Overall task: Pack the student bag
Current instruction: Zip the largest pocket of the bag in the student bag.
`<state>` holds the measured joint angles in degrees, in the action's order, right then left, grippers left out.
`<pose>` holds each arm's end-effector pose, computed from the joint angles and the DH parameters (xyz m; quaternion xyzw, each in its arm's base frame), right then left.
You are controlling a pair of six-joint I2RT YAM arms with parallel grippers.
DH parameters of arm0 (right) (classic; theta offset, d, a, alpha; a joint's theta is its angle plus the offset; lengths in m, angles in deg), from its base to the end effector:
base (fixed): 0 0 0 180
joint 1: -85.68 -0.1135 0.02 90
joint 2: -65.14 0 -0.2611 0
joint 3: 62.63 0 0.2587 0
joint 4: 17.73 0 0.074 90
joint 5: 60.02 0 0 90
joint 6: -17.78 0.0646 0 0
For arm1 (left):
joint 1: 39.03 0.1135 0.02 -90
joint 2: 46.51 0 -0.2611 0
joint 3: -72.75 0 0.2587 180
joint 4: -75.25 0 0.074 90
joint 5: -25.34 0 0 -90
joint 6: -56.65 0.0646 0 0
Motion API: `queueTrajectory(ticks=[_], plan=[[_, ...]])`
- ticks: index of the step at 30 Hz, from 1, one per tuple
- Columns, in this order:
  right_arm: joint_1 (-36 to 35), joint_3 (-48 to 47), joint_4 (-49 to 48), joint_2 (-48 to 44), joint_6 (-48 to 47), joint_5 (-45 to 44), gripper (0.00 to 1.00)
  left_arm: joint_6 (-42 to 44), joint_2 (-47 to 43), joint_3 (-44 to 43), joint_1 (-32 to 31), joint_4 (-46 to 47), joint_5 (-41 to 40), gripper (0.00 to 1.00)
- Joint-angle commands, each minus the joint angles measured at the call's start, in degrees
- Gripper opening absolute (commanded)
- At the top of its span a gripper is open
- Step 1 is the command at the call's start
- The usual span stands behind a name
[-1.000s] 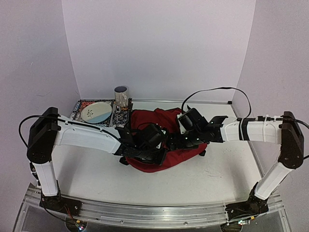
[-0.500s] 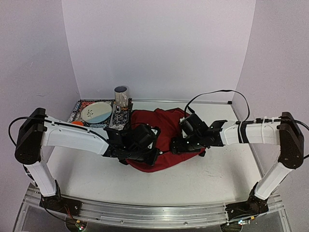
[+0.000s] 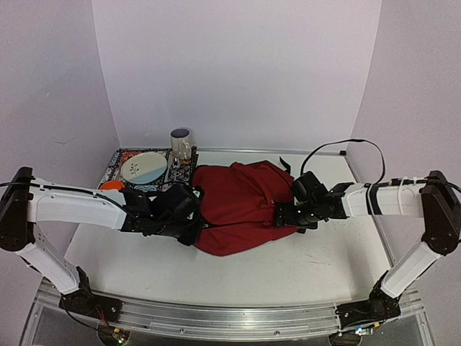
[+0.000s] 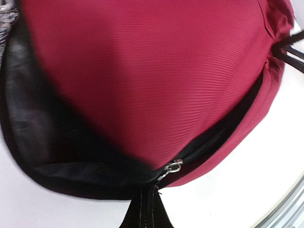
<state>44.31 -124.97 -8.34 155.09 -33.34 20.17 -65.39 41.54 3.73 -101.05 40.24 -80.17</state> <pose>0.2767 0.2290 0.1719 0.0188 0.8923 0.2280 0.3892 0.1727 -0.2883 0.1798 0.2035 0.9212 -0.1363 0.3024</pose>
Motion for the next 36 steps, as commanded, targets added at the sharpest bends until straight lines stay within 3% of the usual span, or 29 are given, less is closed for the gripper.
queueTrajectory(ticks=[1, 4, 8, 18, 23, 27, 33, 34, 36], plan=[[2.2, 1.2, 4.9, -3.3, -0.8, -4.4, 0.83, 0.1, -6.0, 2.2, 3.3, -6.1, -4.2, 0.0], [0.6, -0.7, 4.8, -3.9, -5.6, -2.9, 0.83, 1.2, -6.5, 1.7, 3.6, -6.1, -1.1, 0.0], [-7.2, -4.6, 4.5, -4.6, -14.5, -4.5, 0.84, 2.8, -6.2, -0.4, 3.5, -6.1, 3.5, 0.0], [-21.1, -7.9, -6.7, -5.0, -37.4, -3.2, 0.83, 5.3, -9.8, -3.8, 3.5, -6.4, 14.0, 0.0], [-22.0, -11.3, -10.5, 2.0, -46.3, -0.4, 0.71, 5.2, -11.4, -4.4, 3.5, -6.4, 16.4, 0.0], [-22.7, -12.5, -16.2, 5.4, -50.7, 2.3, 0.68, 5.2, -11.7, -4.6, 3.5, -6.4, 18.2, 0.0], [-22.7, -16.8, -18.4, 11.5, -53.3, 4.5, 0.56, 5.0, -11.7, -4.8, 3.6, -6.3, 17.9, 0.0], [-22.7, -17.1, -18.5, 12.4, -53.5, 4.4, 0.53, 5.0, -11.8, -4.8, 3.6, -6.3, 17.3, 0.0], [-22.7, -17.0, -18.5, 13.5, -53.9, 3.6, 0.36, 5.1, -12.2, -4.8, 3.6, -6.4, 16.4, 0.0]])
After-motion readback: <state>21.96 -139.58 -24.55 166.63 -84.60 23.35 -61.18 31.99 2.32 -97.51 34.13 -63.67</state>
